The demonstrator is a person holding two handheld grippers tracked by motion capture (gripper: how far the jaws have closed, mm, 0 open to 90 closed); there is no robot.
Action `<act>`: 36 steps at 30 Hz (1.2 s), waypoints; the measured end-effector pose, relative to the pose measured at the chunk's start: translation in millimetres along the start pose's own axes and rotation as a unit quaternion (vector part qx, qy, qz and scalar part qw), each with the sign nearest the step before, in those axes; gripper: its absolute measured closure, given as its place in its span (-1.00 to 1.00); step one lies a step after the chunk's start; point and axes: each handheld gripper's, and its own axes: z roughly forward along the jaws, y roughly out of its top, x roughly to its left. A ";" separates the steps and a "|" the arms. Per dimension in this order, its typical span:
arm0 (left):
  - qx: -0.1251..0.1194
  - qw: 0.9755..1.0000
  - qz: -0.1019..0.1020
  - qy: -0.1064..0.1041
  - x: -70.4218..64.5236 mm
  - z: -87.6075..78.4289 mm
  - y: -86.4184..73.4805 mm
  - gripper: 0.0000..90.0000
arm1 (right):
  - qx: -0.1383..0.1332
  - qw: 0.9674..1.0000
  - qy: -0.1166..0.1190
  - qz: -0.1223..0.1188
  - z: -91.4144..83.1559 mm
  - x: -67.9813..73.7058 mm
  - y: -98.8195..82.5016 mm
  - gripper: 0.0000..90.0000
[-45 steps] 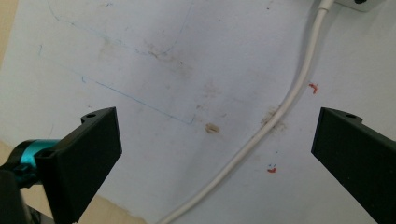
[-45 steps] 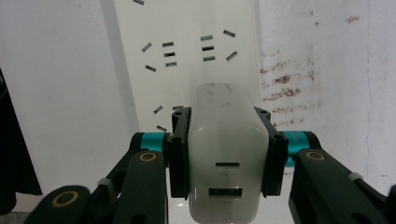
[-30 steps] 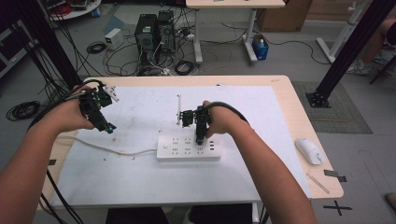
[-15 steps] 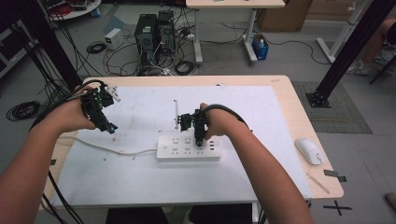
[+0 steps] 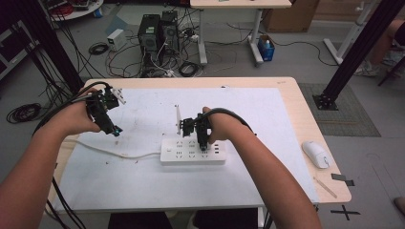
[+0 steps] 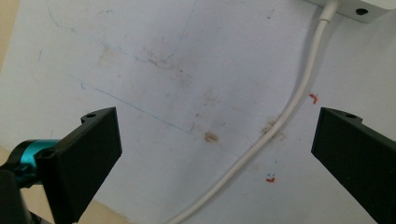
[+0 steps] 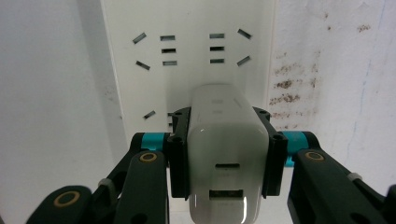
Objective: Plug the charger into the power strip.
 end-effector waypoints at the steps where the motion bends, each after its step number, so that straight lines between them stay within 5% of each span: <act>1: 0.003 1.000 0.000 0.000 -0.5 0.6 0.5 -0.96 | -0.003 1.000 0.002 0.000 -0.3 -1.9 -1.5 0.40; 7: 0.003 1.000 -0.001 0.000 -0.7 3.7 2.0 -0.96 | 0.010 1.000 -0.014 -0.009 3.4 3.6 4.2 0.40; 17: -0.003 1.000 0.002 -0.002 -3.1 2.7 -0.6 -0.96 | -0.009 1.000 0.004 0.000 2.9 -2.0 0.0 0.38; 19: 0.003 1.000 0.005 0.001 -1.1 1.4 -1.6 -0.96 | -0.025 0.999 0.025 0.012 2.4 -5.4 -2.9 0.17; 31: -0.002 1.000 -0.003 0.002 3.0 -6.5 5.0 -0.96 | -0.090 0.994 0.024 0.059 -37.5 -7.4 -34.0 -0.13; 36: 0.003 1.000 0.006 0.001 5.0 -10.9 8.2 -0.96 | -0.099 0.992 0.004 0.076 -53.9 -5.8 -46.7 -0.29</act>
